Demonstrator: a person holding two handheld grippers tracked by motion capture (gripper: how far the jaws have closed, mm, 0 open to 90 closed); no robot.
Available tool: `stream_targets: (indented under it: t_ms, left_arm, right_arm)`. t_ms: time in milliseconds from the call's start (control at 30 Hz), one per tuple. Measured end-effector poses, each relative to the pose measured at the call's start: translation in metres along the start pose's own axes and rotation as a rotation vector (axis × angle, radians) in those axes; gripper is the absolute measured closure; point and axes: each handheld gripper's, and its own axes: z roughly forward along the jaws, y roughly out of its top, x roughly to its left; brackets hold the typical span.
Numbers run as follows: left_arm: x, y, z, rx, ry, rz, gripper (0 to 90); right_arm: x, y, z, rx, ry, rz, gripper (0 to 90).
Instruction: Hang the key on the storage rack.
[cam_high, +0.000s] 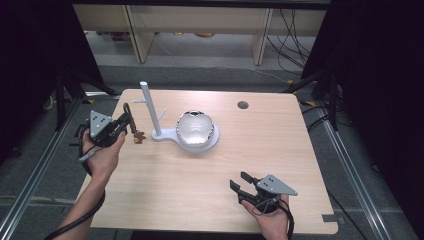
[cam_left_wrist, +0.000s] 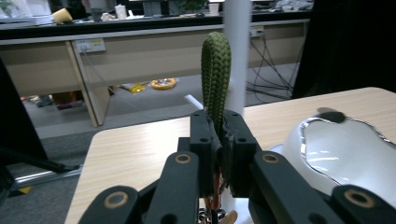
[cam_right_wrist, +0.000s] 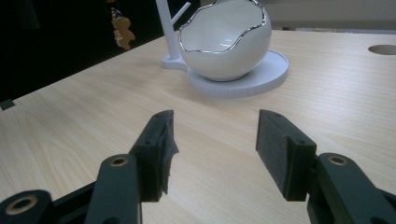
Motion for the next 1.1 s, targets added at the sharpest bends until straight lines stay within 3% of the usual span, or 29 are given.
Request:
stream_targets:
  t_ms: [200,400,433,533,567,667,900,1000,1033,1100]
  left_arm:
    - [-0.001,0.007,0.018,0.02,0.034,0.022,83.3]
    - [-0.005,0.008,0.031,0.044,0.058,0.043,83.3]
    - [-0.005,0.008,0.033,0.045,0.062,0.048,83.3]
    - [-0.009,0.009,0.034,0.046,0.064,0.083,83.2]
    - [-0.013,0.008,0.035,0.058,0.071,0.107,83.1]
    - [-0.014,0.006,0.038,0.065,0.074,0.126,82.8]
    - [-0.017,-0.003,0.043,0.09,0.034,0.211,75.5]
    - [-0.016,-0.011,0.033,0.077,0.004,0.191,64.9]
    - [-0.016,-0.014,0.029,0.071,-0.004,0.178,58.7]
    - [-0.014,-0.023,0.016,0.052,-0.027,0.128,56.3]
  right_arm:
    - [-0.001,-0.001,0.003,-0.018,0.015,-0.001,47.6]
    - [-0.001,-0.001,0.0,0.003,0.008,0.005,47.6]
    - [-0.001,-0.001,0.002,-0.016,0.017,0.003,47.6]
    - [-0.003,-0.002,0.001,-0.014,0.011,-0.005,47.6]
    - [-0.001,-0.002,0.0,-0.005,0.006,0.022,47.6]
    - [-0.002,-0.002,0.002,-0.021,0.014,0.016,47.5]
    - [-0.004,-0.001,0.0,-0.024,0.009,-0.007,47.5]
    - [-0.005,-0.001,-0.003,-0.018,0.0,-0.013,47.4]
    - [-0.005,-0.001,-0.003,-0.028,0.011,0.019,47.5]
    - [-0.006,0.0,-0.005,-0.019,0.0,0.011,47.4]
